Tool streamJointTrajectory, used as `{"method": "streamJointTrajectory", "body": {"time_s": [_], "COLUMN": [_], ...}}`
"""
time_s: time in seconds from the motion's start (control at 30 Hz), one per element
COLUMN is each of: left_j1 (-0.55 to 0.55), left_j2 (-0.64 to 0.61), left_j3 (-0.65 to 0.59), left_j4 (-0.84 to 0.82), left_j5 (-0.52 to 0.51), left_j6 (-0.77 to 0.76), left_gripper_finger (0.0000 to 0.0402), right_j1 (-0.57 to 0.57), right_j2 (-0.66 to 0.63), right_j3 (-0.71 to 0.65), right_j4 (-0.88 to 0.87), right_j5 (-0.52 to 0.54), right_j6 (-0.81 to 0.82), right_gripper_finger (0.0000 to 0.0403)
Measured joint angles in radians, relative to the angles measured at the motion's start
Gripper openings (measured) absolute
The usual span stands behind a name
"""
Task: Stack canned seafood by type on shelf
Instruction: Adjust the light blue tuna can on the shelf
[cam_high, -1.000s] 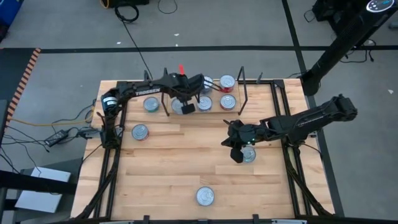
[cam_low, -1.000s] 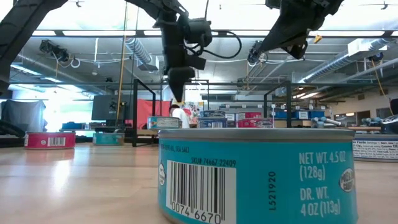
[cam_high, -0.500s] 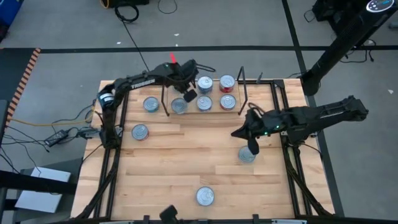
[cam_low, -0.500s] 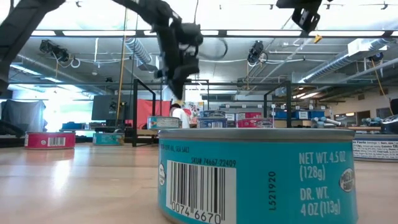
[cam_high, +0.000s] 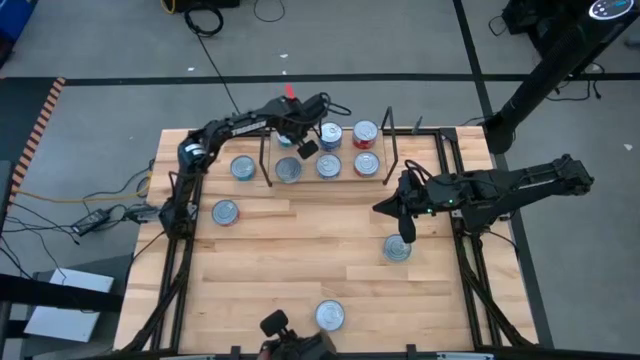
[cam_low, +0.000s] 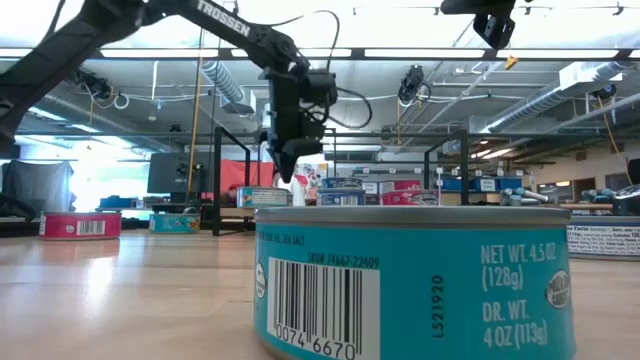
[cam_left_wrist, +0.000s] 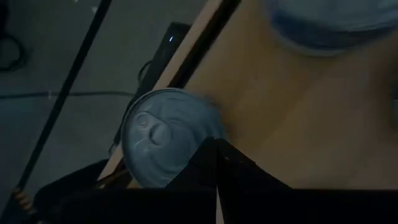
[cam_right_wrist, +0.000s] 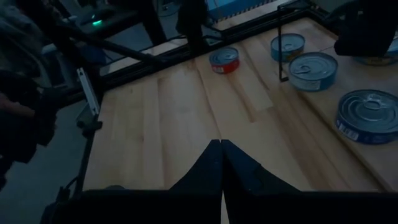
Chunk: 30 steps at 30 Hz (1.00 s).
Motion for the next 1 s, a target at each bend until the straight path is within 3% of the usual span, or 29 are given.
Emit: {"method": "streamJointTrajectory", "body": {"time_s": [0.4, 0.6, 1.0], "left_j1": [0.024, 0.022, -0.032], "left_j2": [0.082, 0.082, 0.082], "left_j3": [0.059, 0.059, 0.059], "left_j4": [-0.095, -0.099, -0.101], "left_j5": [-0.04, 0.04, 0.072], "left_j6": [0.047, 0.049, 0.076], "left_gripper_finger": [0.0, 0.0, 0.0], "right_j1": [0.0, 0.0, 0.0], "right_j2": [0.0, 0.0, 0.0], "right_j3": [0.0, 0.0, 0.0], "right_j4": [-0.003, -0.003, -0.004], "right_j5": [0.017, 0.017, 0.017], "right_j6": [0.0, -0.007, -0.008], "right_gripper_finger": [0.0008, 0.0008, 0.0008]}}
